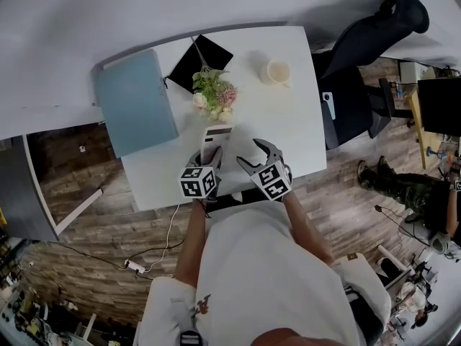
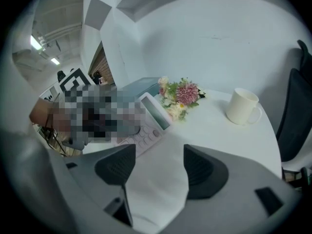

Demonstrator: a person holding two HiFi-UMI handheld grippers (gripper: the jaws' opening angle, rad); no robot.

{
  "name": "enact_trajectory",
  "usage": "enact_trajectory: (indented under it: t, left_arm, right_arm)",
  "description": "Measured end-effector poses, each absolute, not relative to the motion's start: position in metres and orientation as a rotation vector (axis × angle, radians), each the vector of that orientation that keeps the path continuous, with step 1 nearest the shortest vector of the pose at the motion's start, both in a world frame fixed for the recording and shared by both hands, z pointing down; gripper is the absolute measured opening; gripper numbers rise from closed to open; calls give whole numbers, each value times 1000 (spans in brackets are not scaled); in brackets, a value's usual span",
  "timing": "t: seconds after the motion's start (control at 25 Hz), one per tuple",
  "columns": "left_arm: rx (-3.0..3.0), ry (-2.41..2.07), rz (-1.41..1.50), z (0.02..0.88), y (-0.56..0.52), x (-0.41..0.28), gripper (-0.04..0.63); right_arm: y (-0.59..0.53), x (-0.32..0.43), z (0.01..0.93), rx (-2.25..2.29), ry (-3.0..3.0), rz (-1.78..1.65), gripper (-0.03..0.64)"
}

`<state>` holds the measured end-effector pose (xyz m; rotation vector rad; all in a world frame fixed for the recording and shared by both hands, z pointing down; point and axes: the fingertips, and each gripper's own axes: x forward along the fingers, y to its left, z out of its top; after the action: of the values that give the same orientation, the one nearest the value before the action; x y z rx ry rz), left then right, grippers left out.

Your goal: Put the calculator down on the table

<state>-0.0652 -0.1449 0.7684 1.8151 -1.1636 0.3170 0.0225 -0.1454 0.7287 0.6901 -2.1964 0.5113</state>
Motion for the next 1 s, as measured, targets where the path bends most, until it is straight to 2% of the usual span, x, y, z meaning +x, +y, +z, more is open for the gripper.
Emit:
enact_trajectory:
  t: [0.52, 1.0]
  left_arm:
    - [1833, -1270, 446, 771, -147, -76, 204]
    - [1793, -1336, 443, 780, -143, -90, 272]
  right_arm:
    - [-145, 28, 730, 661, -2179, 475, 311]
    - [-139, 24, 732, 661, -2191, 486, 311]
